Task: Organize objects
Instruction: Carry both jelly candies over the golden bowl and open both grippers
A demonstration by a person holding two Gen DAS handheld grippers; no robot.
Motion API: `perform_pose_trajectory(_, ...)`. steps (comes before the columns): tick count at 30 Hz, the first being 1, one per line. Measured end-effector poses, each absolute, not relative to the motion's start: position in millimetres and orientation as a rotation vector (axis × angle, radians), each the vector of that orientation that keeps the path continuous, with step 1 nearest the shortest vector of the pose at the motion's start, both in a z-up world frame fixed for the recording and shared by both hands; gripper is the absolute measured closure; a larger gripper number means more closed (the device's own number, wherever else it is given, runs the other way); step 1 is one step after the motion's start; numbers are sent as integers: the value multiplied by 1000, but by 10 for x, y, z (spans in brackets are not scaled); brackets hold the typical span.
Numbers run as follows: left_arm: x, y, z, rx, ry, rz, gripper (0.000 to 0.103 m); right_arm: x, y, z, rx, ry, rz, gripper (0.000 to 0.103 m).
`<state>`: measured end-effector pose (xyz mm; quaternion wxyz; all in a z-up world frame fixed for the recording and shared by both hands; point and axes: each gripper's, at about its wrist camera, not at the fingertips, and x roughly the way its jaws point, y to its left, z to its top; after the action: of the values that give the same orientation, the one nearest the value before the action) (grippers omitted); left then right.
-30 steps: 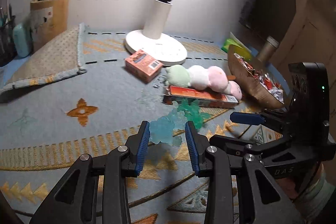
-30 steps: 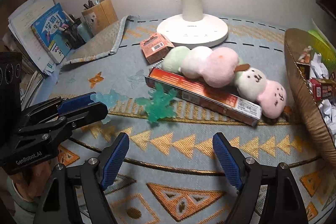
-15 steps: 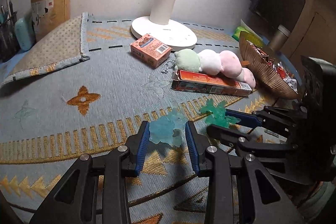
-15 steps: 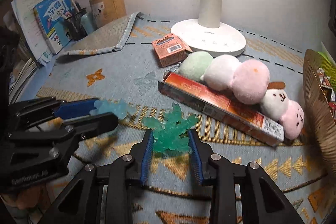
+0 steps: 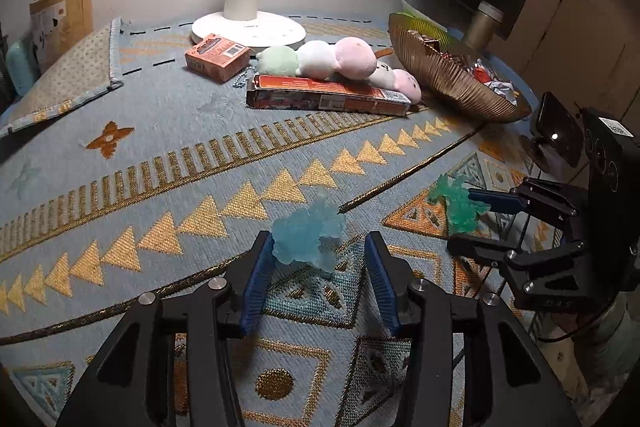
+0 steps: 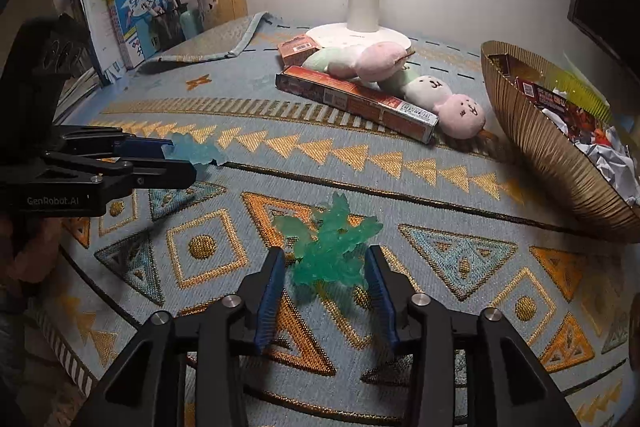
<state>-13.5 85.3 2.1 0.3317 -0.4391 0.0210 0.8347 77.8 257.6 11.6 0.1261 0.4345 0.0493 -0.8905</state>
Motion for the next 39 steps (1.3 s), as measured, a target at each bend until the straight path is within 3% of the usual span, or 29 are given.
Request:
perform_pose_trajectory(1, -129, 848, 15, -1140, 49, 2182, 55, 793, 2590, 118, 1261, 113, -2583, 27)
perform_pose_trajectory(2, -119, 847, 15, -1137, 44, 2178, 53, 810, 2607, 113, 1260, 87, -2588, 22)
perform_pose_trajectory(4, -97, 873, 20, -1126, 53, 2166, 31, 845, 2620, 85, 1263, 58, -2607, 21)
perform_pose_trajectory(9, -119, 955, 15, -1132, 125, 2219, 28, 735, 2553, 121, 1342, 15, -2643, 23)
perform_pose_trajectory(11, -152, 957, 19, -1139, 117, 2231, 30, 652, 2536, 137, 1355, -34, -2649, 31)
perform_pose_trajectory(13, -162, 992, 18, -1139, 119, 2231, 59, 612, 2500, 147, 1344, -25, -2670, 53)
perform_pose_trajectory(15, -142, 1063, 18, -1126, 180, 2257, 68, 616, 2465, 142, 1331, 10, -2693, 54)
perform_pose_trajectory(23, -3, 1308, 450, -1002, 131, 2230, 68, 991, 2723, 478, 1180, -23, -2679, 56)
perform_pose_trajectory(31, 3, 2194, 1231, -778, 159, 2171, 68, 1142, 3635, 1454, 938, -56, -3007, 56)
perform_pose_trajectory(39, -444, 2987, 1412, -776, 49, 2059, 68, 836, 4525, 1904, 845, -353, -3235, 56)
